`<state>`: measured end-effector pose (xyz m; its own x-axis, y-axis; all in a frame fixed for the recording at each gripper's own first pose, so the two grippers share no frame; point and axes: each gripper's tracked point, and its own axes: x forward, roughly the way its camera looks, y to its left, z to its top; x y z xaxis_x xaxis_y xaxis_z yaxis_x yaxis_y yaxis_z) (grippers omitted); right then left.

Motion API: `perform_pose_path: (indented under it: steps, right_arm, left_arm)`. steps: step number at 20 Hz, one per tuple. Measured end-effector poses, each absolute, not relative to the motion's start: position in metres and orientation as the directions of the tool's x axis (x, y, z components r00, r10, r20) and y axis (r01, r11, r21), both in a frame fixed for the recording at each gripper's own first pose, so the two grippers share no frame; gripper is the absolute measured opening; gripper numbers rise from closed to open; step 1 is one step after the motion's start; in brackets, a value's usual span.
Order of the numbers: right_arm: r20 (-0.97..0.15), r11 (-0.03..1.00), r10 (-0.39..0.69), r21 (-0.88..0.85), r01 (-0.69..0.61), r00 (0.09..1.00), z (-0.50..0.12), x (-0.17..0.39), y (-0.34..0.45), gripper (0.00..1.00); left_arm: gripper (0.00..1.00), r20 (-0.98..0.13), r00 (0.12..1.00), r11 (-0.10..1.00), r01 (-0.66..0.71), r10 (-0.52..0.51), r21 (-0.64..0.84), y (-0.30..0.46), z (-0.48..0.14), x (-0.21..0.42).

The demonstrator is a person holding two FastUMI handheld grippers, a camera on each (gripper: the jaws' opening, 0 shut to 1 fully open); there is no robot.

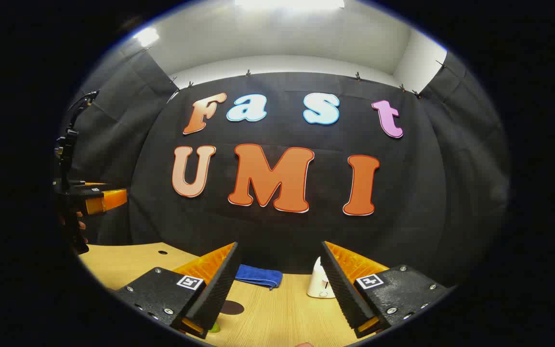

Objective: Open the teacup lid with one hand, grasp the water bottle and pour water into the teacup with the other hand; after pouring, place the water bottle on the coaster and then close the teacup lid.

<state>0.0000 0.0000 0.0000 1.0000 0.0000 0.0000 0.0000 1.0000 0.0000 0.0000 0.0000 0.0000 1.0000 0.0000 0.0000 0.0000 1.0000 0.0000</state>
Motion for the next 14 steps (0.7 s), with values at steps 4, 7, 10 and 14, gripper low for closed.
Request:
perform_pose_path:
  steps: [4,7,10,14]
  right_arm:
    - [-0.013,1.0,0.023,0.009,-0.023,1.0,-0.004,0.005,0.005,0.99]
    - [-0.013,0.999,0.034,0.012,-0.033,0.999,-0.004,0.009,0.009,0.99]
    - [-0.009,0.999,0.043,0.02,-0.043,0.999,-0.004,0.013,0.01,0.99]
    - [-0.004,0.999,0.048,0.018,-0.048,0.999,-0.002,0.018,0.01,0.99]
  left_arm:
    - [0.97,-0.047,0.998,1.0,-0.029,0.029,0.001,0.016,-0.019,0.004]
    - [0.97,-0.059,0.998,0.999,-0.038,0.038,0.011,0.021,-0.022,0.006]
    - [0.96,-0.055,0.998,0.999,-0.04,0.041,0.025,0.021,-0.02,0.008]
    - [0.96,-0.043,0.998,0.999,-0.036,0.038,0.036,0.018,-0.016,0.007]
